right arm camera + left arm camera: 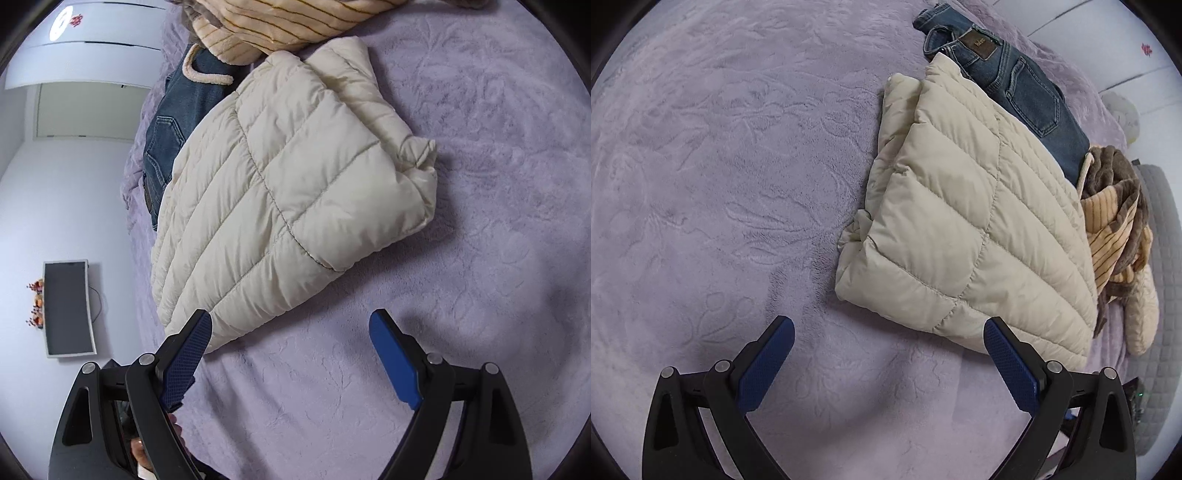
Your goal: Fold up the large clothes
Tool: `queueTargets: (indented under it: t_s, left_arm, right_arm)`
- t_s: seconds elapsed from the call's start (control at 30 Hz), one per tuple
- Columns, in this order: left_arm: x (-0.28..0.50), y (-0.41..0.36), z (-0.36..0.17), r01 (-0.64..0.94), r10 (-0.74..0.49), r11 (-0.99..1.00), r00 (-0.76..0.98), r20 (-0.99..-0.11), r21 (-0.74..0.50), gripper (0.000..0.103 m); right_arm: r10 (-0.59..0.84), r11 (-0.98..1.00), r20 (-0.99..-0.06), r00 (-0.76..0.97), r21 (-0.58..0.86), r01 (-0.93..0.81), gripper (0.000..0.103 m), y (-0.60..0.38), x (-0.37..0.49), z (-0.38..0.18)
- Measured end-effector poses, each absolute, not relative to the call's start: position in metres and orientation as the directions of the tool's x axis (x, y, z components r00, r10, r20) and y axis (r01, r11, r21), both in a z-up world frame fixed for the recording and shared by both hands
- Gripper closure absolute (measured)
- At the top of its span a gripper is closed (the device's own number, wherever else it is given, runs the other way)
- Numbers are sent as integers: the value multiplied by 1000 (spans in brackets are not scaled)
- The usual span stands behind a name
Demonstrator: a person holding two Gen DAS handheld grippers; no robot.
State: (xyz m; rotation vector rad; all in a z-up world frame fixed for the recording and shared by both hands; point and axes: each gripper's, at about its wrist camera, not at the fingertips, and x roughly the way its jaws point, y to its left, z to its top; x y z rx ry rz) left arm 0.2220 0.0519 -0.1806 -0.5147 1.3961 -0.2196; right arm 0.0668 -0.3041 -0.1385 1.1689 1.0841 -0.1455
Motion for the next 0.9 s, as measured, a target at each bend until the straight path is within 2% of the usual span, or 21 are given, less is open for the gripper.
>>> queueTargets:
  t_s: [0.23, 0.53, 0.77, 0.8, 0.83, 0.87, 0.9]
  left_arm:
    - [229, 54, -208, -212, -530, 803, 170, -830, -557, 1]
    - [266, 44, -219, -218, -533, 786, 234, -813, -578, 1]
    - [286, 37, -220, -206, -495, 810, 260, -829, -549, 1]
    - [287, 36, -218, -199, -491, 814, 267, -829, -546, 11]
    - [289, 35, -217, -185, -495, 816, 266, -827, -548, 27]
    - [291, 32, -214, -168, -508, 813, 263, -820, -557, 34]
    - [292, 29, -211, -151, -519, 810, 263, -813, -566, 49]
  right_arm:
    - [434, 306, -682, 589, 726, 615, 14, -317, 63, -159]
    - [417, 241, -633, 652, 769, 592, 14, -332, 82, -176]
    - [395, 98, -577, 715, 800, 592, 14, -346, 100, -200]
    - [391, 83, -575, 719, 800, 595, 16, -346, 101, -202]
    - [390, 63, -567, 726, 803, 593, 21, -347, 101, -204]
    - [391, 45, -561, 730, 803, 594, 37, -348, 100, -206]
    - [397, 24, -547, 737, 809, 587, 54, -349, 100, -208]
